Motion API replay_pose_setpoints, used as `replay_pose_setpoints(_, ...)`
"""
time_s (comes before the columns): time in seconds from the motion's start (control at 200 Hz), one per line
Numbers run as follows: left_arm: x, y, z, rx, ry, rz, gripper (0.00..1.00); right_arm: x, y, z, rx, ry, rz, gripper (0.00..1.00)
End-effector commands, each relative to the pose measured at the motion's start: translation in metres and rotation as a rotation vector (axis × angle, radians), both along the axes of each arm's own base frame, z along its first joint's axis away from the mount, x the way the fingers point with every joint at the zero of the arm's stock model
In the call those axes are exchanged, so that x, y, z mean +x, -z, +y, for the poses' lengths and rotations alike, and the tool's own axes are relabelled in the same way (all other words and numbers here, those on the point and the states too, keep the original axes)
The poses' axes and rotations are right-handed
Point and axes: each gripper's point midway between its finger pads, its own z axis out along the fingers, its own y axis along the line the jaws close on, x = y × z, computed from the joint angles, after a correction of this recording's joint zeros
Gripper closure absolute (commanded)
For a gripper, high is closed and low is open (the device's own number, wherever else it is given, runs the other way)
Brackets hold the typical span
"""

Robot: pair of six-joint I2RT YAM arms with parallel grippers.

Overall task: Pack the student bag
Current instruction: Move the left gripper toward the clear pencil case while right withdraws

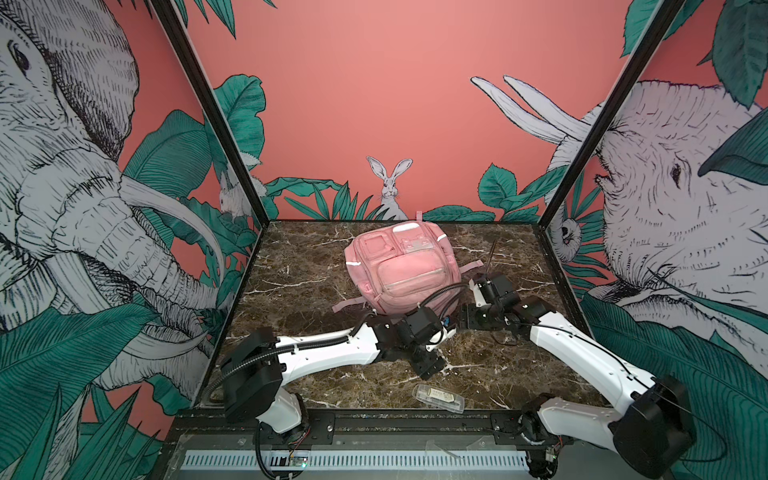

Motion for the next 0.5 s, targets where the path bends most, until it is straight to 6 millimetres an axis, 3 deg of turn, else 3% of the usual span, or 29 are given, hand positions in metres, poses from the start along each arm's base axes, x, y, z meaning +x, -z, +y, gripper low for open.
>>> replay_pose_setpoints(0.0,-0.018,0.009,0.011,0.106,0.173,-0.038,0.20,-0.004,0.002,-0.006,0.006,0.006,0.012,0.27)
replay_pose_setpoints(0.245,-0.041,0.013,0.006,0.151,0.351,-0.113,0.19,-0.004,0.006,-0.011,0.013,0.017,0.021,0.27)
replay_pose_setpoints(0.495,-0.055,0.038,-0.009,0.223,0.450,-0.137,0.20,0.000,0.010,-0.027,0.043,0.085,0.023,0.28)
